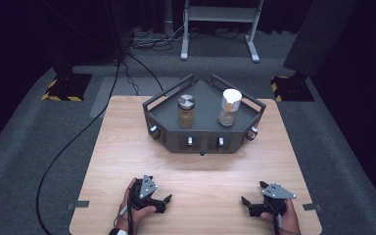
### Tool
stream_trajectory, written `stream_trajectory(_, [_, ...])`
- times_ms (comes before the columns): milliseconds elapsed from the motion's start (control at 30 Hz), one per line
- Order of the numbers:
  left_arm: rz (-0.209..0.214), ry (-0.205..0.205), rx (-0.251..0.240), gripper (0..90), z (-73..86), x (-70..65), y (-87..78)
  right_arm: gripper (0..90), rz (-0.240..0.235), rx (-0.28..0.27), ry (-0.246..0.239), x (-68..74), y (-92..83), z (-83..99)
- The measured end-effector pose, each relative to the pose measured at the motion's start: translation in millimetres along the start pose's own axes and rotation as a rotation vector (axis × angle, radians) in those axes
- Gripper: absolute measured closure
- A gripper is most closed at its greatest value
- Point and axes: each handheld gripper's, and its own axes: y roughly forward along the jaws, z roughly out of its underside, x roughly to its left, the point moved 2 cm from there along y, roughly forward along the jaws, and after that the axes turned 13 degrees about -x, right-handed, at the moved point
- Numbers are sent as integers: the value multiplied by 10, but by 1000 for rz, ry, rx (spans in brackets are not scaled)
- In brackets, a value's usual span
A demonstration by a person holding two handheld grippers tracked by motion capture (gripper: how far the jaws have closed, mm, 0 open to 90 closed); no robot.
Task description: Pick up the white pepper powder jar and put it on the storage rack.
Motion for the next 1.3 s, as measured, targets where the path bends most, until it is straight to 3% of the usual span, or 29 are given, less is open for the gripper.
stream_trajectory(1300, [2,-5,1,14,0,5,2,17,-4,6,13,-17,19,-11])
